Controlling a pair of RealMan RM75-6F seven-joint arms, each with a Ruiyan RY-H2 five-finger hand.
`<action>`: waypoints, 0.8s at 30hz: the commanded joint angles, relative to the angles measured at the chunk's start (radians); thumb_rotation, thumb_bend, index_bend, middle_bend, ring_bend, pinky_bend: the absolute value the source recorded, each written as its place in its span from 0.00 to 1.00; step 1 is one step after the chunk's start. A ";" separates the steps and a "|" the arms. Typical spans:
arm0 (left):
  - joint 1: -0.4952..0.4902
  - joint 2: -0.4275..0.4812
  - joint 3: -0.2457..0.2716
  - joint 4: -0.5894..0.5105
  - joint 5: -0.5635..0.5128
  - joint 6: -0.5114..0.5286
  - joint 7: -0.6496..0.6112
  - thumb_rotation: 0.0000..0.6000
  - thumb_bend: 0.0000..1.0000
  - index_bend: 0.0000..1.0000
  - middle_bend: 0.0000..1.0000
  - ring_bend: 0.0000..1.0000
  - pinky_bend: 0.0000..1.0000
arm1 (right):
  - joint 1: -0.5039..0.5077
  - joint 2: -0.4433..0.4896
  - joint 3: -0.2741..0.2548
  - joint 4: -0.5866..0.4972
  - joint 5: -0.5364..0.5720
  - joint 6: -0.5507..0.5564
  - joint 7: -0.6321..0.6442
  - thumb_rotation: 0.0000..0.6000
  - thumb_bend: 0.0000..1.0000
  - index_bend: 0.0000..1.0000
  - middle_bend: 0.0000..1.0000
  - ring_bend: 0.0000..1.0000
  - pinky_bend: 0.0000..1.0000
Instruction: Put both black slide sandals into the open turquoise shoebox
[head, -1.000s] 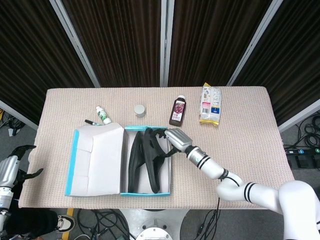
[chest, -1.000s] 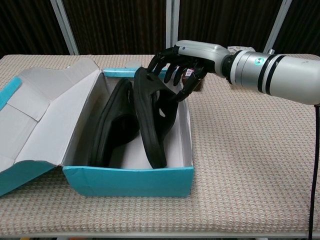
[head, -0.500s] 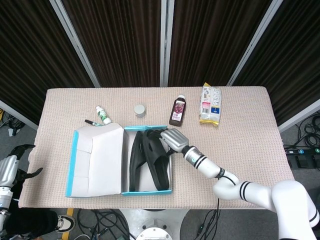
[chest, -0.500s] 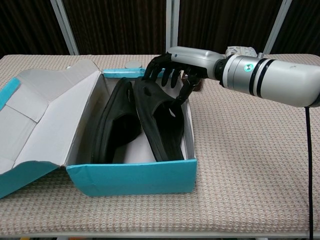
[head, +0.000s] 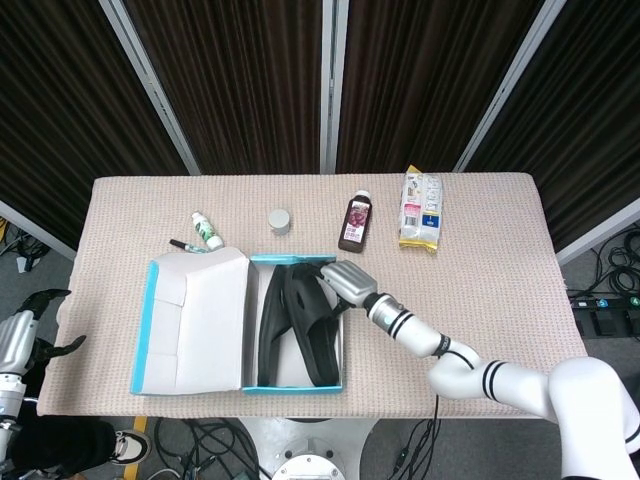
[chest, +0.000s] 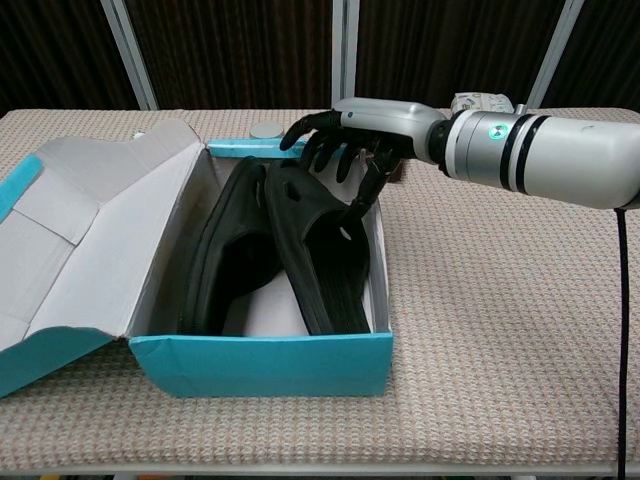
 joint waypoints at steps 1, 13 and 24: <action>0.000 0.001 0.000 -0.001 0.000 0.001 0.000 1.00 0.17 0.24 0.20 0.13 0.24 | -0.005 0.013 0.003 -0.011 -0.011 0.012 0.035 1.00 0.00 0.07 0.33 0.10 0.23; -0.002 0.005 -0.003 -0.015 0.001 0.004 0.015 1.00 0.17 0.24 0.20 0.13 0.24 | -0.013 0.083 0.003 -0.066 -0.019 0.022 0.046 1.00 0.00 0.00 0.21 0.00 0.15; -0.007 0.014 -0.006 -0.046 0.002 0.011 0.052 1.00 0.17 0.24 0.20 0.13 0.24 | -0.075 0.237 0.022 -0.247 -0.053 0.148 0.043 1.00 0.00 0.00 0.20 0.00 0.15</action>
